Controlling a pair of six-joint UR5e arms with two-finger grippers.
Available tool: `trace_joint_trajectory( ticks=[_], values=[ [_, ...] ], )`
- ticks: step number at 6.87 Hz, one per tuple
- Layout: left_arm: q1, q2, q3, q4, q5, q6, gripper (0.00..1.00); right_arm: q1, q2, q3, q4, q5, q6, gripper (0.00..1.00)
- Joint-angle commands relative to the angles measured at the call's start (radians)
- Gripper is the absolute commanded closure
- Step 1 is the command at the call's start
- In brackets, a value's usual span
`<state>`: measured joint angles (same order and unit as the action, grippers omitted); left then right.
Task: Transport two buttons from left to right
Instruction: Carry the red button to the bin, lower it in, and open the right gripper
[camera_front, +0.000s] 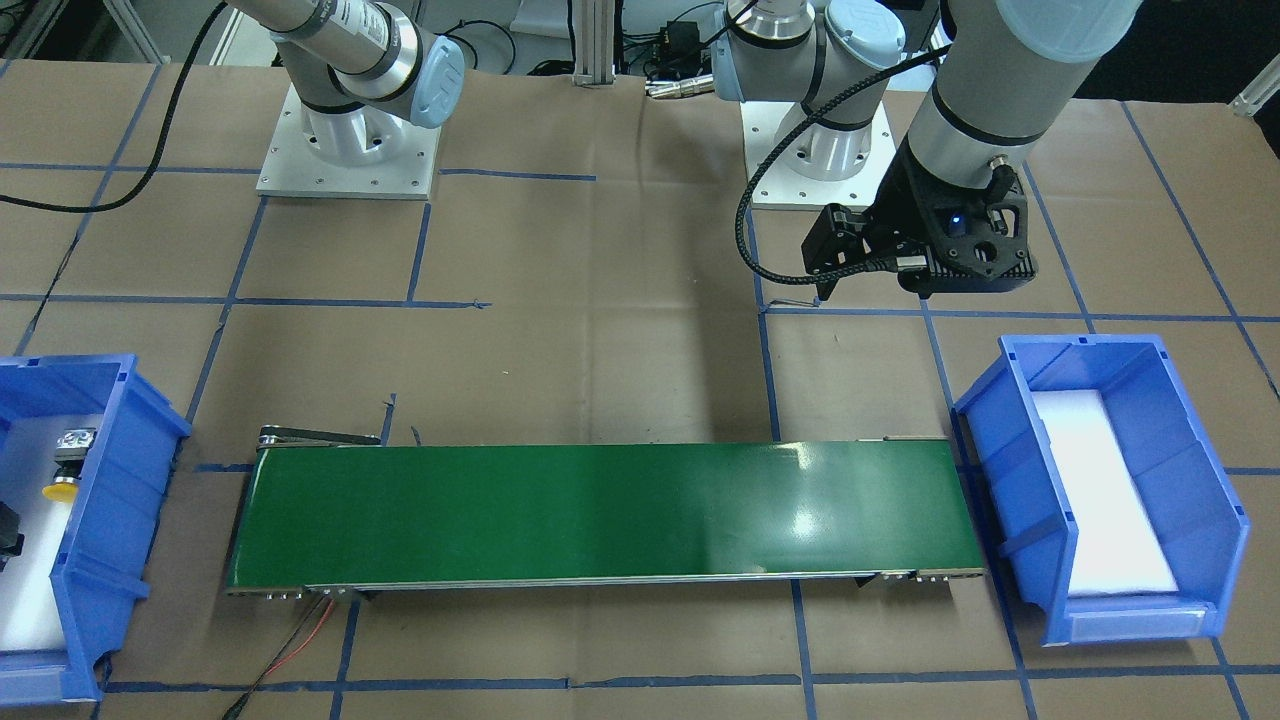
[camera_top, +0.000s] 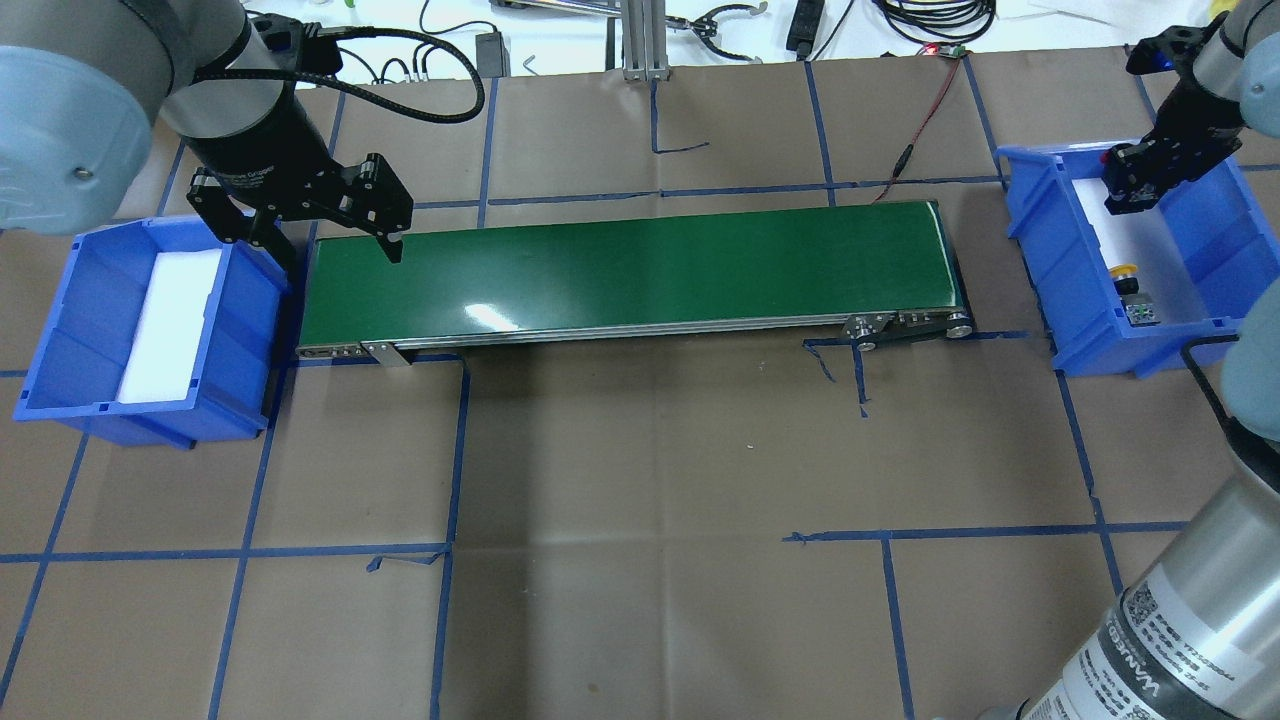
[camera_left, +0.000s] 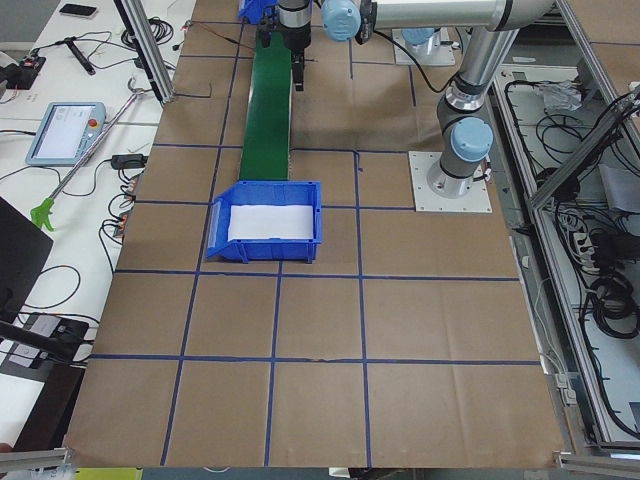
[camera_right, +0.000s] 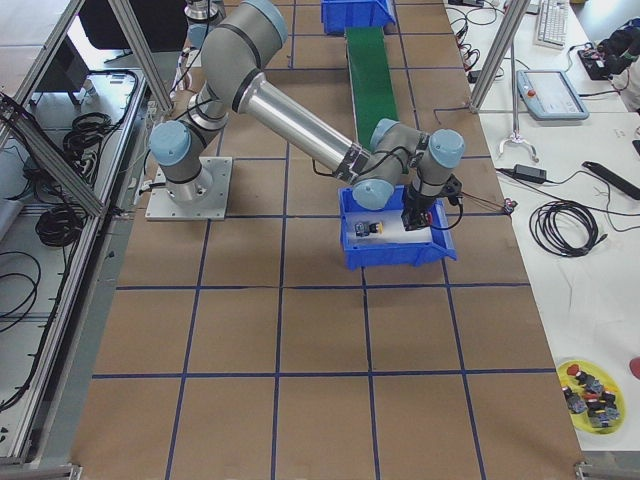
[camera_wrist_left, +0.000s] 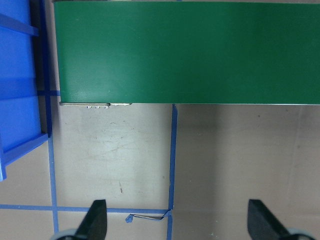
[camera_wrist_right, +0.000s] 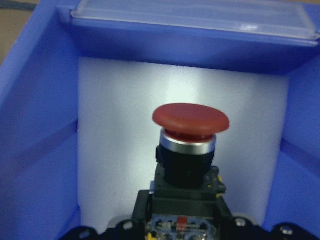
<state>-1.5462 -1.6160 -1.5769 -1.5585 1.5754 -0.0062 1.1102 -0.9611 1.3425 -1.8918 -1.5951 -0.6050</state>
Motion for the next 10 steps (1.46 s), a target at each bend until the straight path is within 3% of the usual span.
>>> trace_joint_trajectory(
  ticks=[1,2,3,4,5,8,10],
  values=[
    [0.0,0.001,0.0,0.0,0.0,0.0,0.0,0.0,0.028,0.01,0.0,0.0,0.001,0.97],
    [0.0,0.001,0.0,0.0,0.0,0.0,0.0,0.0,0.03,0.01,0.0,0.0,0.001,0.96],
    [0.0,0.001,0.0,0.0,0.0,0.0,0.0,0.0,0.035,0.01,0.0,0.0,0.002,0.88],
    [0.0,0.001,0.0,0.0,0.0,0.0,0.0,-0.001,0.036,0.009,0.0,0.004,0.001,0.43],
    [0.0,0.001,0.0,0.0,0.0,0.0,0.0,-0.001,0.036,0.009,0.0,0.009,0.001,0.2],
    [0.0,0.001,0.0,0.0,-0.002,0.0,0.0,-0.001,0.027,-0.002,0.003,0.015,0.002,0.19],
    [0.0,0.001,0.0,0.0,0.0,-0.001,0.0,0.003,-0.058,-0.01,0.017,0.015,0.005,0.01]
  ],
)
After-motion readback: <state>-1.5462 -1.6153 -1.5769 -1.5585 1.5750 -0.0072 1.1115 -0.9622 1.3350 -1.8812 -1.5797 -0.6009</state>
